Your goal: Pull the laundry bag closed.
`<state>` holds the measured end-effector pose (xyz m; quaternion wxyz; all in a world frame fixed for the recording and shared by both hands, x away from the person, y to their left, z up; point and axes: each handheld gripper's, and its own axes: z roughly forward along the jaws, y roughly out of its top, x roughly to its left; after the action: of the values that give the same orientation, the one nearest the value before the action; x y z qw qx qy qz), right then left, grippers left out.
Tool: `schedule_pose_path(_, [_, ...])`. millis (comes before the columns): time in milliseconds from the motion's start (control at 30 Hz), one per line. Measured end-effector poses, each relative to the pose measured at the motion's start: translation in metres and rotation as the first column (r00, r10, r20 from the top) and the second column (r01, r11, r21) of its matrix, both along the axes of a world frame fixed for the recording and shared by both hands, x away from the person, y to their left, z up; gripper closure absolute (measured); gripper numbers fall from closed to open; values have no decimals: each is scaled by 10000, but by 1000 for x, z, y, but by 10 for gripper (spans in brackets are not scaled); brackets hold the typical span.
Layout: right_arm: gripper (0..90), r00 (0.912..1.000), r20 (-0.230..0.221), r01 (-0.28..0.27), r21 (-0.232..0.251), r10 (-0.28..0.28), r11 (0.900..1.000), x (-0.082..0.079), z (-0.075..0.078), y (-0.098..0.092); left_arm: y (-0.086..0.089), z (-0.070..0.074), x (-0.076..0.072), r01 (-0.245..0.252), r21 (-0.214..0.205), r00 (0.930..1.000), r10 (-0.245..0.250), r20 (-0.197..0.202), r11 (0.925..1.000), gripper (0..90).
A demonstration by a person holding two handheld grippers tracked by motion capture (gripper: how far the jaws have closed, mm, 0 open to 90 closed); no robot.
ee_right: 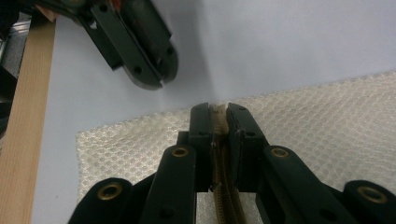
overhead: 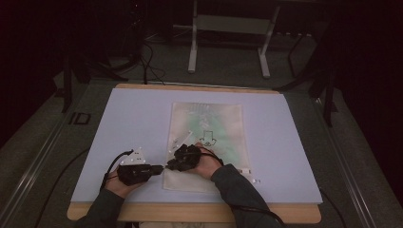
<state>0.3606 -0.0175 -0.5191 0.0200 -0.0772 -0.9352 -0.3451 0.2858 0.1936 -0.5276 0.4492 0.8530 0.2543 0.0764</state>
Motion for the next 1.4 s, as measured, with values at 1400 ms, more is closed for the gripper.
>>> schedule_pose_path(1400, [820,10000,-1,6,179,-6,9998,-3,-5,-11,-24,-14,5,1122,1136,9933,-1145,135,9872,896])
